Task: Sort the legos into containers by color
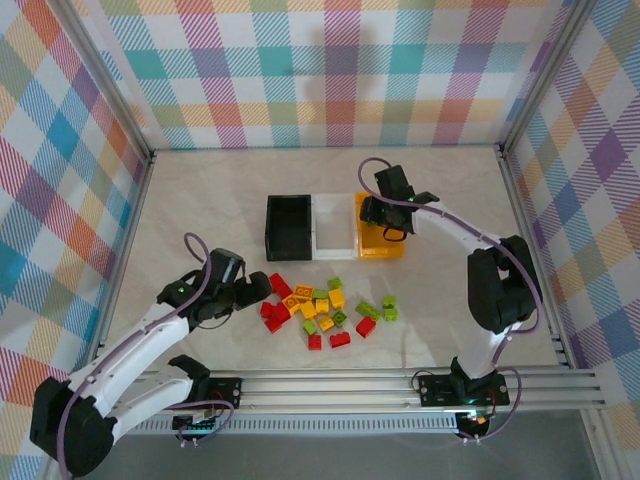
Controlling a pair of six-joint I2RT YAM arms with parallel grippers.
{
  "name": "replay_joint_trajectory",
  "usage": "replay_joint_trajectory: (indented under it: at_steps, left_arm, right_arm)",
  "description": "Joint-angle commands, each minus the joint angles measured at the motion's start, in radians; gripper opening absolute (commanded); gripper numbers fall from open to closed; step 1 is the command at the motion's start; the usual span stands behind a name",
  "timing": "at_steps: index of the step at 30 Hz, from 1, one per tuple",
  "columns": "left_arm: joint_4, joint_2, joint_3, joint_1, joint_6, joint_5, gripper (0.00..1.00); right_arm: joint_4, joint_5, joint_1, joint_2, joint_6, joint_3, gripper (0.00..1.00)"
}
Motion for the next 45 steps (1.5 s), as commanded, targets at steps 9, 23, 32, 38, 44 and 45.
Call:
replay_joint_trajectory:
  at_steps: [9,23,32,38,44,45]
  left_arm:
    - [0.238,0.368,0.109,-0.051,0.108,-0.072,0.9]
    - [0.336,0.547,0.13,-0.048,0.077,-0.132,0.75]
    - [0.374,0.528,0.089,-0.048,0.051,-0.137,0.53]
    - [0.384,0.538,0.063,-0.048,0.039,-0.126,0.58]
    - [0.378,0.519,0.05,-0.048,0.028,-0.137,0.38]
    - [0.368,0.502,0.051,-0.048,0.028,-0.143,0.33]
  right_arm:
    - [0.077,-0.08,0.022,-0.26,0.01,-0.228,0.7]
    - [0.094,-0.066,0.022,-0.374,0.011,-0.322,0.71]
    - [0.096,-0.049,0.023,-0.398,0.017,-0.348,0.71]
    - [0.094,-0.039,0.023,-0.41,0.019,-0.354,0.71]
    - [0.085,-0.025,0.023,-0.426,0.019,-0.366,0.71]
    - [0.085,-0.022,0.023,-0.433,0.019,-0.368,0.71]
